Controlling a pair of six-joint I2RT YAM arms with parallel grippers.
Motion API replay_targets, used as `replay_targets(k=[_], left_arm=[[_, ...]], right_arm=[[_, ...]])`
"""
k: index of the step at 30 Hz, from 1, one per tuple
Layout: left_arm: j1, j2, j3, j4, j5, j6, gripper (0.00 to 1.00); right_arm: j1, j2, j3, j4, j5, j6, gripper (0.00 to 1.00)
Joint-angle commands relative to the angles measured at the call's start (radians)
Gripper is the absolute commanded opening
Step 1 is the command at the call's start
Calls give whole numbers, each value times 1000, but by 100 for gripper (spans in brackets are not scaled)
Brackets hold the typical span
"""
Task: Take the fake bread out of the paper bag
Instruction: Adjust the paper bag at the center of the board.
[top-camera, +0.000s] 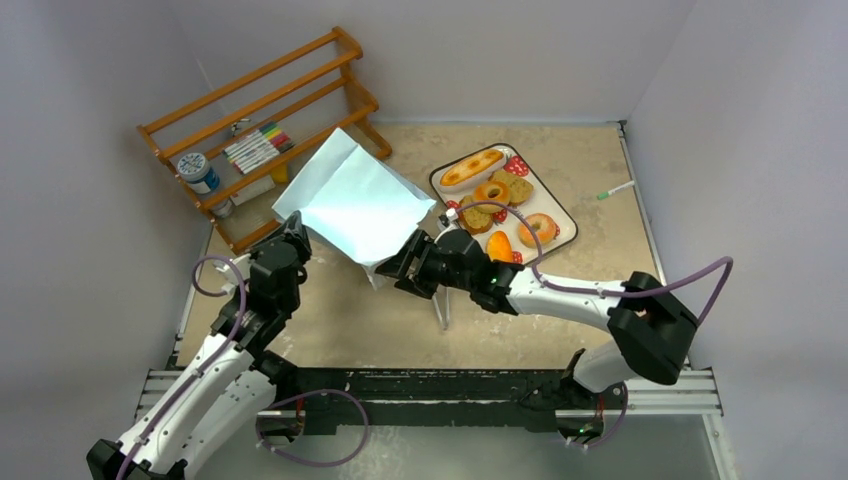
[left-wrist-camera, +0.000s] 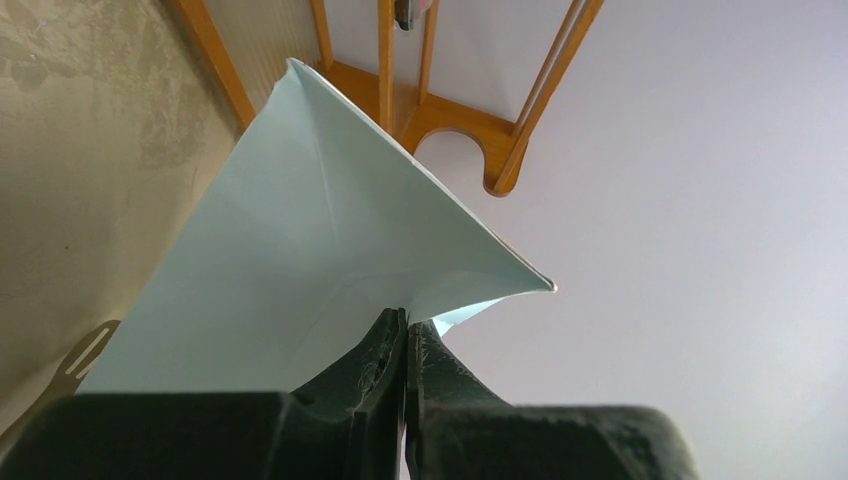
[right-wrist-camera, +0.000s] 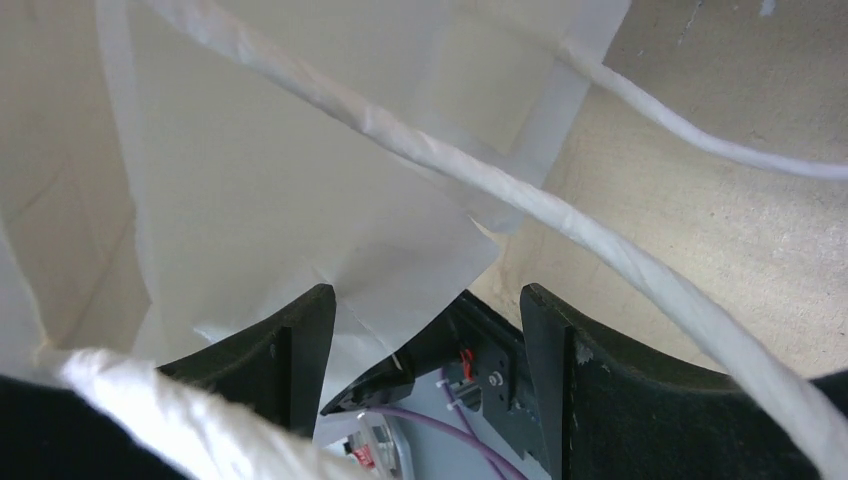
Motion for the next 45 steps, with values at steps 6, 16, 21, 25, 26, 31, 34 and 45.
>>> replay_targets(k=[6, 16, 21, 25, 26, 31, 34, 45], left_arm=[[6, 16, 52, 80, 24, -255, 0], [6, 46, 71, 101, 55, -281, 0], [5, 91, 110, 132, 91, -290, 0], [6, 119, 147, 130, 113, -283, 0], [6, 123, 152, 130, 120, -281, 0], [5, 135, 165, 100, 140, -272, 0], [6, 128, 158, 86, 144, -274, 0], [6, 86, 97, 81, 153, -298, 0]], right_arm=[[13, 55, -1, 85, 50, 4, 71], [12, 130, -89, 355, 68, 65, 71], [12, 177, -167, 568, 93, 103, 72], [8, 238, -196, 758, 110, 119, 72], [8, 259, -191, 795, 108, 121, 72], [8, 359, -158, 965, 98, 133, 74], [6, 359, -129, 958, 118, 119, 75], [-20, 251, -92, 774, 123, 54, 10]])
